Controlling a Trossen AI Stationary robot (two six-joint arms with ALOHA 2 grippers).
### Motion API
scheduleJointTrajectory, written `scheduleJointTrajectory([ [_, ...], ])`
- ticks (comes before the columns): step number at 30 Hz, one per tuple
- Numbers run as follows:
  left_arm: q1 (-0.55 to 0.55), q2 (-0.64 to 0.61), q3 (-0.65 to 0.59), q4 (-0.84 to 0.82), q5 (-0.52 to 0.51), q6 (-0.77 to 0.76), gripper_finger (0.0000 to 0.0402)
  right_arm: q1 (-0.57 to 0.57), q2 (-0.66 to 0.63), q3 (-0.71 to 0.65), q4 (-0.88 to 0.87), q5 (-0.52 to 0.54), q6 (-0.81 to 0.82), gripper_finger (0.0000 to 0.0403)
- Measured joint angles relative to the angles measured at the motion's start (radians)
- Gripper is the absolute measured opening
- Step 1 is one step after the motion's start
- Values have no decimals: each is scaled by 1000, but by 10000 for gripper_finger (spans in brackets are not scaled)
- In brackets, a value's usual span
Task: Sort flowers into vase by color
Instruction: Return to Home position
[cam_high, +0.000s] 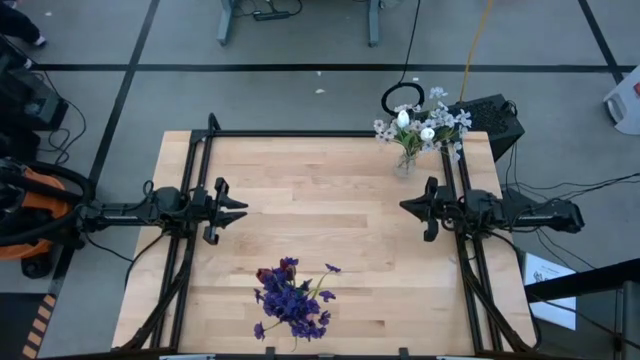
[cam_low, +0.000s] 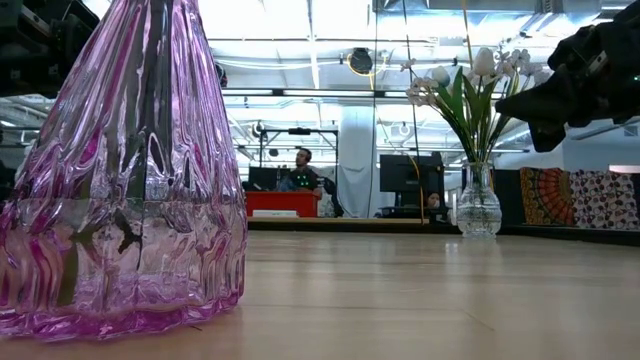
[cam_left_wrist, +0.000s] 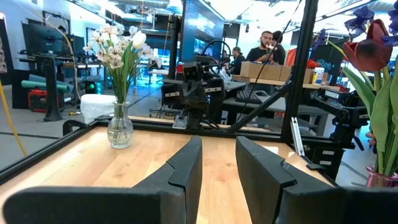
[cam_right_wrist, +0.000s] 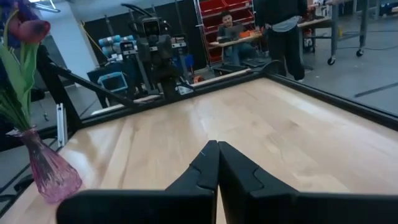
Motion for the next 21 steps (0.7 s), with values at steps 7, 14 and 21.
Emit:
scheduleJointTrajectory([
  [7,0,0,0,0,0,-1,102,4,1,0,-1,1,5,0],
  [14,0,0,0,-125,0,-47,102,4,1,0,-1,0,5,0],
  [21,0,5,0,-131,0,-54,102,4,1,0,-1,0,-24,0],
])
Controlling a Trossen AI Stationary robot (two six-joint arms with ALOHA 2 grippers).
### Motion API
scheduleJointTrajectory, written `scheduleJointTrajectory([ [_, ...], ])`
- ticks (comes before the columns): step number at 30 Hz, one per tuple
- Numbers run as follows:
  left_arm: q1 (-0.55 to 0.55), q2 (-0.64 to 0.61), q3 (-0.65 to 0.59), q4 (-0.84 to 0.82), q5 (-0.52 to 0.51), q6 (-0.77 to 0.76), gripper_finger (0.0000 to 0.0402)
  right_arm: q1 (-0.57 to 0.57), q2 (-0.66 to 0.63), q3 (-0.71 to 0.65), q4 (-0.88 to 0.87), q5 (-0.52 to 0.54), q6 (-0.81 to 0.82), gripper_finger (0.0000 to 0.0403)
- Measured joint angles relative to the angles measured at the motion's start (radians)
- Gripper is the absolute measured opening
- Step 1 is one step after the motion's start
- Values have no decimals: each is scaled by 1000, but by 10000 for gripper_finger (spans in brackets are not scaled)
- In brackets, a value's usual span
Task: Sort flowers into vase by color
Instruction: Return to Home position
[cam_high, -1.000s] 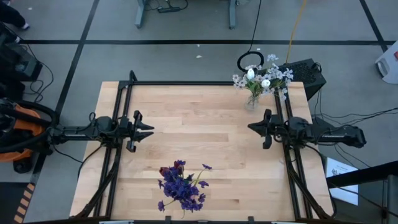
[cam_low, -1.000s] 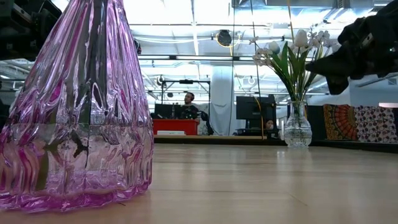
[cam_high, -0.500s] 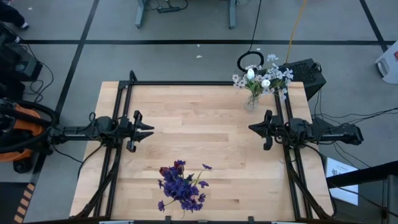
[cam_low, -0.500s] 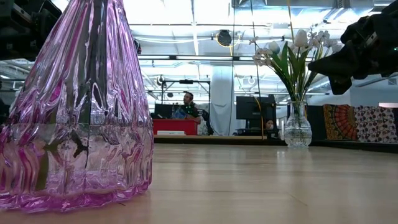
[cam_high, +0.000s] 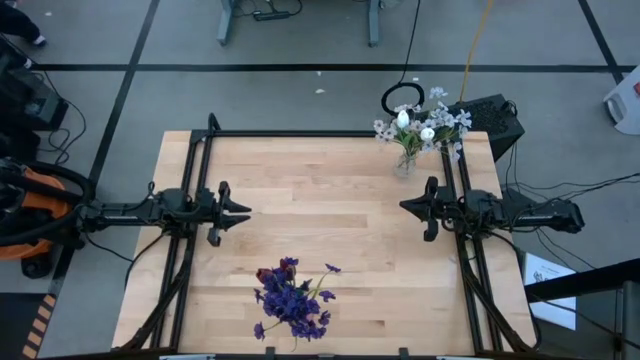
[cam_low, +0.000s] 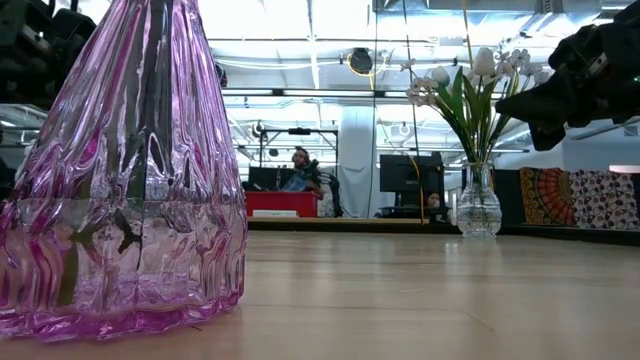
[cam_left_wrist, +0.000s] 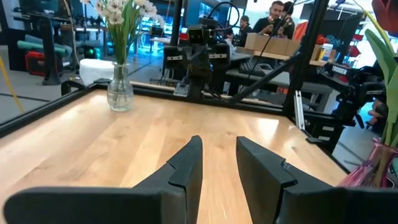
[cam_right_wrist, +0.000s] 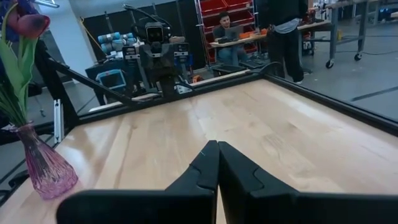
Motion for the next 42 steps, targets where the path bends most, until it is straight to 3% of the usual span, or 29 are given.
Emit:
scheduleJointTrajectory([
  [12,0,0,0,0,0,0,102,0,0,0,-5,-18,-30,0],
  [25,0,0,0,0,0,1,102,0,1,0,-20,-141,-135,0],
  [42,0,0,0,0,0,1,102,0,8,0,-21,-138,-154,0],
])
